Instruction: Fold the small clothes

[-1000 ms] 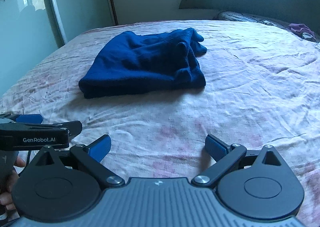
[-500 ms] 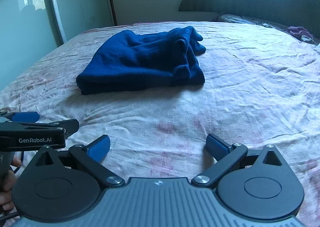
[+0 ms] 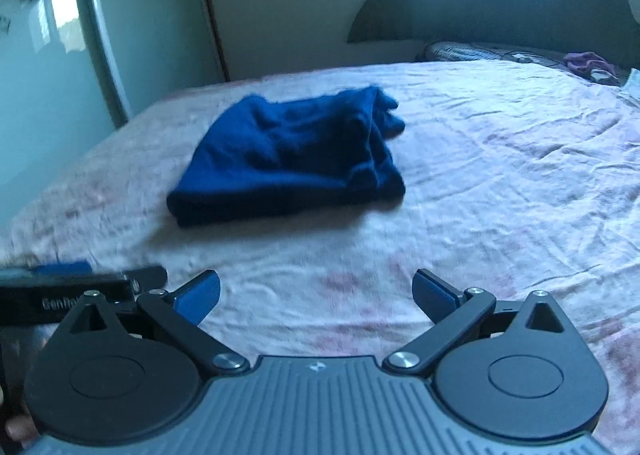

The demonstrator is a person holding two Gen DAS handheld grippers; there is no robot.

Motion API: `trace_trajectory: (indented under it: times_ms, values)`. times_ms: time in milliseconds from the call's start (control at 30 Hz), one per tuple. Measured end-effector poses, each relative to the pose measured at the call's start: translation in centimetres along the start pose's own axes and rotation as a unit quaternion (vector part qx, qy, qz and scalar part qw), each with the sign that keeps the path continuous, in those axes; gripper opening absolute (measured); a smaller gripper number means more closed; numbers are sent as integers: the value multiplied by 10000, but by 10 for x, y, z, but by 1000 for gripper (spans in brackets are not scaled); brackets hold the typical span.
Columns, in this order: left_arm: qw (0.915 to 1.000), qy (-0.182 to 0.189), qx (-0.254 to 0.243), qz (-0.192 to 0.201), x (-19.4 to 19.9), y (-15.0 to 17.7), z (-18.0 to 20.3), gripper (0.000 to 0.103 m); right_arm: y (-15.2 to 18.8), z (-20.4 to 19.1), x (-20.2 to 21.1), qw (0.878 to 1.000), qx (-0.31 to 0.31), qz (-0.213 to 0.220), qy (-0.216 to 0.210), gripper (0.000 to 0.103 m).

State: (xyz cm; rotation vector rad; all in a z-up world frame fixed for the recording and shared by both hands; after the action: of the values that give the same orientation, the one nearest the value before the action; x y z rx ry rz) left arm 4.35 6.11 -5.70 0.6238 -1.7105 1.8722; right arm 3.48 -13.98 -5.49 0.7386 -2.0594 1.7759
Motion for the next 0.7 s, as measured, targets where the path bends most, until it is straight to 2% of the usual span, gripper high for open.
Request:
trace_trajectory:
  times_ms: [167, 267, 467, 533, 700]
  values:
    - [9996, -263, -28, -120, -2, 1, -2, 102, -2, -1, 0, 10000, -5, 10, 45, 103]
    - [9998, -194, 7, -87, -3, 2, -6, 102, 2, 2, -4, 9999, -109, -111, 56, 103]
    - [9993, -335, -143, 32, -10, 9, -5, 102, 9, 2, -15, 9998, 85, -5, 165, 103]
    - [9992, -342, -189, 80, -10, 10, -4, 103, 14, 5, -21, 9999, 28, -102, 134, 103]
    - [9987, -381, -330, 111, -12, 13, 0, 103, 20, 7, -20, 9999, -55, -2, 85, 103]
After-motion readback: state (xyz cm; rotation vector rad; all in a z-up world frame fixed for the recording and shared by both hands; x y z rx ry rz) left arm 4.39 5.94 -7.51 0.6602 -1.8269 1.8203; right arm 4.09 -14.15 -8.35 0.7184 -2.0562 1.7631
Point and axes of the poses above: each gripper's, at about its wrist camera, not at the fingertips, and x roughly against the way its jaws point, z to its right, y to its underside, the point moved 2 cm from there along -x, roughly the way its jaws point, and after that the axes turned 1 degree about z, right-handed, at the moved point
